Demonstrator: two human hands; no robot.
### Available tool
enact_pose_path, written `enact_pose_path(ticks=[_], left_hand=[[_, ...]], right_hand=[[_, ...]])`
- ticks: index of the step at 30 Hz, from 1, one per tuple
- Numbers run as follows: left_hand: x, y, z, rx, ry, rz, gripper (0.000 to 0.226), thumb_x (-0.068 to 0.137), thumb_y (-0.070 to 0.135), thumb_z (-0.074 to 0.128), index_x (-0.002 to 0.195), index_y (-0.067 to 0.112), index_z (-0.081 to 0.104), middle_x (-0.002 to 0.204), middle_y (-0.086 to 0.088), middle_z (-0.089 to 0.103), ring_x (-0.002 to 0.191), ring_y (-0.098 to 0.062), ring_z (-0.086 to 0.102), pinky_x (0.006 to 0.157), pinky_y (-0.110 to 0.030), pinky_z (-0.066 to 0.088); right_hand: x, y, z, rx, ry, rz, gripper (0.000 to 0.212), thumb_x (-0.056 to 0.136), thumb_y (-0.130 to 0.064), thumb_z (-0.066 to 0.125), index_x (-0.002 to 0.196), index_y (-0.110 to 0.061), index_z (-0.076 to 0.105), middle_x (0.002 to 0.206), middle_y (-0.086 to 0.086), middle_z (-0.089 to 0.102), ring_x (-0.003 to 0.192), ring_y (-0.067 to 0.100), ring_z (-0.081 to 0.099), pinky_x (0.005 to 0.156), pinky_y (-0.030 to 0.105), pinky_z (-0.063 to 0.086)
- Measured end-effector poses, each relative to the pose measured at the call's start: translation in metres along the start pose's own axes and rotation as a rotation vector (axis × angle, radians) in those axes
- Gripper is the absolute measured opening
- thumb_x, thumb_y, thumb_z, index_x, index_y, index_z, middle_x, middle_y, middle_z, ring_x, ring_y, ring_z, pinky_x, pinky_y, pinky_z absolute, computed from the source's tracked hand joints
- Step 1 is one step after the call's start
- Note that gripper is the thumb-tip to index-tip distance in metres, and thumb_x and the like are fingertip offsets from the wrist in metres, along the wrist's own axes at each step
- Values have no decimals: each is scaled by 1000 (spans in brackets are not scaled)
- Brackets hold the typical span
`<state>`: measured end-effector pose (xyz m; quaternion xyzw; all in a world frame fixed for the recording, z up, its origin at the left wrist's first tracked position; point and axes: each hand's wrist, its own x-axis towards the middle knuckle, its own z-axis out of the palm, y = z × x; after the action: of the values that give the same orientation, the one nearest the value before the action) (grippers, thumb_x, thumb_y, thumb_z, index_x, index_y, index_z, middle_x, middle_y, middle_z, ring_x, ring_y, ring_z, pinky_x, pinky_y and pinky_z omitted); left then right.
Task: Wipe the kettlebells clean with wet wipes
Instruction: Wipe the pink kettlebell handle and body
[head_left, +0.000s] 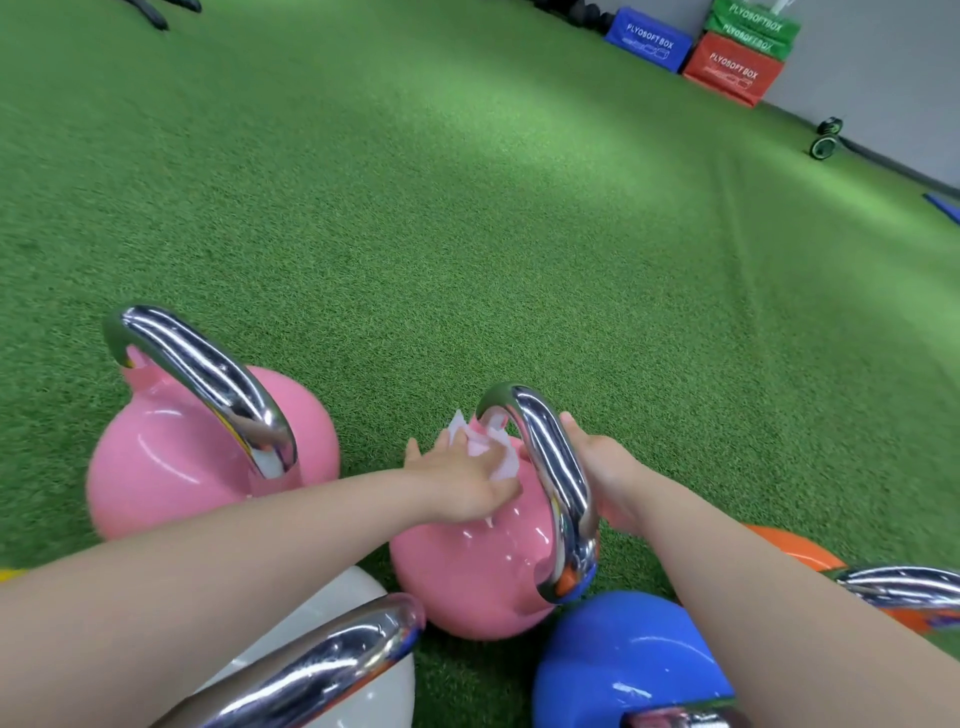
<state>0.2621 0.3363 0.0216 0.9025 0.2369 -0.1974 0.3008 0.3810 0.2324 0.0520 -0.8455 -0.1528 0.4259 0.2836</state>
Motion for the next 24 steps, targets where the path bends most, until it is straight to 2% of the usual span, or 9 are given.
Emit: enact_pose_path(ticks=[3,6,9,10,11,13,18,21,24], left_hand=[[12,6,-2,11,-37,-28,67,88,68,13,147,36,15,155,-14,14,144,-33,-4,109,-63,-7],[12,7,-16,28,-112,12,66,92,64,8,144,29,29,145,-9,39,143,-35,8,110,-65,-2],[6,-6,-23,87,-84,76,60,95,58,14,148,29,18,138,-11,47,137,-30,29,112,-58,11],[2,-10,-23,42,-49,97,57,97,54,17,146,26,26,127,-13,55,125,-28,44,108,-49,27],[1,-16,-20,-43,19,122,52,99,48,21,136,20,43,105,-12,61,102,-25,56,92,-38,41],[6,-25,-14,-369,207,71,42,100,34,31,101,7,63,76,-7,54,68,-20,49,62,-27,38],[4,-27,-16,-1171,259,-185,24,97,10,39,109,10,61,97,-9,60,73,-17,54,54,-26,40],[10,-26,-14,-1221,351,-208,30,94,1,37,109,15,59,112,-12,57,88,-24,55,60,-28,43],[11,-23,-11,-1072,375,-175,34,95,3,37,118,18,57,117,-10,57,102,-29,57,76,-32,49]], right_hand=[[-5,-2,1,19,26,-3,64,97,-54,24,89,-1,60,78,11,62,69,20,56,89,38,49],[-14,-4,4,110,45,-16,56,99,-48,26,85,-5,59,77,9,61,71,19,57,82,35,51],[-22,-1,6,213,68,-8,58,98,-47,25,96,-2,63,80,11,66,73,21,62,76,33,52],[-24,2,6,245,73,-8,58,99,-47,24,103,-3,62,87,13,69,80,24,64,82,37,53],[-27,3,5,284,75,-10,58,99,-47,23,107,-4,61,92,14,70,87,26,65,89,41,52],[-31,7,2,348,73,7,60,98,-48,21,113,-4,59,100,17,69,96,28,65,94,45,49],[-31,17,-2,420,32,10,68,95,-55,19,121,-6,56,114,16,66,109,30,62,102,49,43],[-33,19,-2,397,49,-12,65,95,-55,20,119,-6,57,115,16,66,110,31,61,102,48,43],[-35,18,-2,379,78,-25,63,96,-52,20,116,-6,58,112,16,66,109,31,61,102,48,44]])
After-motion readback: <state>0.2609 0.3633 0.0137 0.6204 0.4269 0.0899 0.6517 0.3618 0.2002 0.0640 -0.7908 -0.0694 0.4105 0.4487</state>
